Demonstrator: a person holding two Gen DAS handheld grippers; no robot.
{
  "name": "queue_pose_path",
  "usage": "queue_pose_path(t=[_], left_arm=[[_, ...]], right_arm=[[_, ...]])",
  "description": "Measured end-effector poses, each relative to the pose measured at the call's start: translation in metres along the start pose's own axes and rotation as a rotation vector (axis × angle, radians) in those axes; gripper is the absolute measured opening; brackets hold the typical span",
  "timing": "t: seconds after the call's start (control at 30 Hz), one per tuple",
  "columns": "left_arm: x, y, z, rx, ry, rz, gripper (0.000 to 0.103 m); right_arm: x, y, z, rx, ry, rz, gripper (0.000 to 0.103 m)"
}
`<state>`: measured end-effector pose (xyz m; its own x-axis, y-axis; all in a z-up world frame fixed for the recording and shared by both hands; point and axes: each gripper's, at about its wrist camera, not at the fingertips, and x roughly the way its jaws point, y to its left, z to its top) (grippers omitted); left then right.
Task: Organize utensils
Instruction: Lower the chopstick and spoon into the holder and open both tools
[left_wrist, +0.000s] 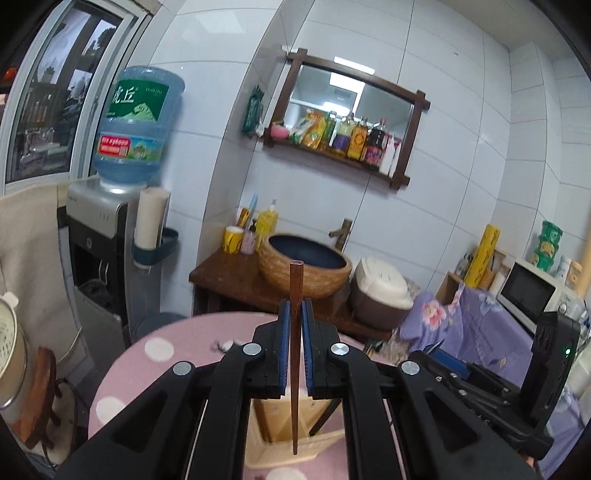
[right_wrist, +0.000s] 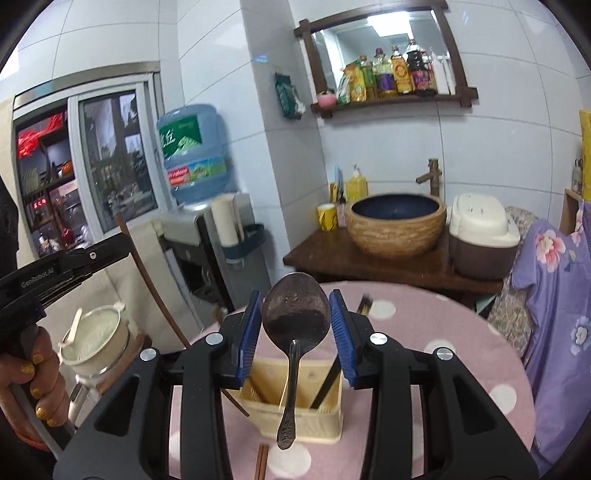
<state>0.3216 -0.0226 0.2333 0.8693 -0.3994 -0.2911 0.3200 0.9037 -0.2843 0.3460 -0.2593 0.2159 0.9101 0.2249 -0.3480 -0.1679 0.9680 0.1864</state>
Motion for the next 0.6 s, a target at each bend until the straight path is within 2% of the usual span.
queue_pose_path(t=[0.07,0.17,0.3,0.4,0.6], left_arm=[[0.010,-0.005,0.007,0.001,-0.011,0.010,0.007],[0.022,-0.012,0.003,0.023,-0.020,0.040,0.007],[0.039,-0.012,-0.018,0.046,-0.012,0.073,0.007],[0.049,-0.008,-0.039,0.059,0.022,0.085,0.007],[0.064,0.008,-0.074,0.041,0.091,0.095,0.007]], right_arm=[[0.011,0.001,0.012,-0.005,-0.022,-0.024,0.038],[0.032,0.001,0.010,-0.008,-0.027,-0.051,0.038],[0.063,-0.001,-0.018,-0.027,-0.014,-0.091,0.038],[0.079,-0.004,-0.041,-0.034,0.015,-0.103,0.038],[0.089,-0.006,-0.075,-0.055,0.035,-0.125,0.038]])
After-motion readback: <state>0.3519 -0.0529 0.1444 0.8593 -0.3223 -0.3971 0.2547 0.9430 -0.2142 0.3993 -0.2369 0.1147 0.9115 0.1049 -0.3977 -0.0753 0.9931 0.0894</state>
